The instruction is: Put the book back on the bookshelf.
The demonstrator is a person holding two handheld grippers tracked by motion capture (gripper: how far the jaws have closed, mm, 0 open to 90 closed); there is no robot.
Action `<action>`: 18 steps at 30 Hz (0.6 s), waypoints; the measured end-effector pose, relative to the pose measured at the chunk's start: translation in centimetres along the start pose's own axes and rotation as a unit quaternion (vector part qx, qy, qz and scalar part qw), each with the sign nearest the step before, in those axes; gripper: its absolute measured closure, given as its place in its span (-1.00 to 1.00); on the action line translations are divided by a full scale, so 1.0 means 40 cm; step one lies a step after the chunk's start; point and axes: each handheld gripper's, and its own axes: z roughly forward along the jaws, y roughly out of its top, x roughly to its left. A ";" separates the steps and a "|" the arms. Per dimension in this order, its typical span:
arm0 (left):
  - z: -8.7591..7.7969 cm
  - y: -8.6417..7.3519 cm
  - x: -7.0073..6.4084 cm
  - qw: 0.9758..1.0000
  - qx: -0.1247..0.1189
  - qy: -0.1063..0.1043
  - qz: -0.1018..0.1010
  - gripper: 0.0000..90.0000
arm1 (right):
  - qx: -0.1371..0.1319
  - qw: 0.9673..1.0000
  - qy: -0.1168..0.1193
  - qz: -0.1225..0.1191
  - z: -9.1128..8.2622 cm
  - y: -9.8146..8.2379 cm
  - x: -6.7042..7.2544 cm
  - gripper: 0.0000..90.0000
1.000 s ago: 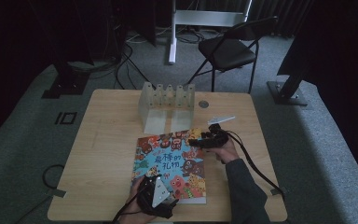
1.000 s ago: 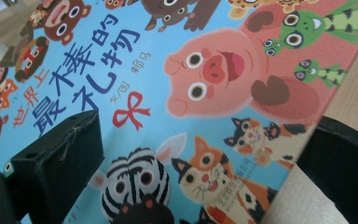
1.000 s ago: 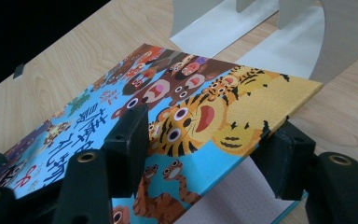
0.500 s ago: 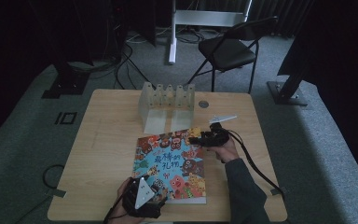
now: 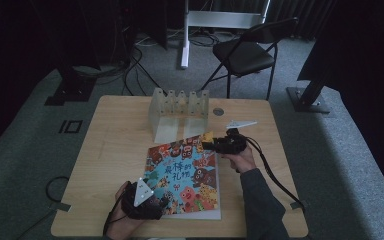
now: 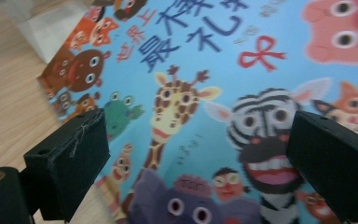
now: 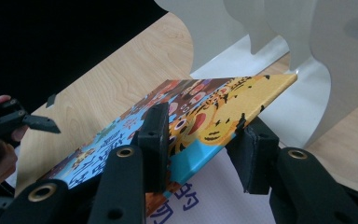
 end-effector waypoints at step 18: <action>0.008 0.002 0.082 1.000 0.005 0.010 -0.027 -0.87 | -0.022 0.999 -0.024 -0.027 -0.031 0.040 0.071 0.43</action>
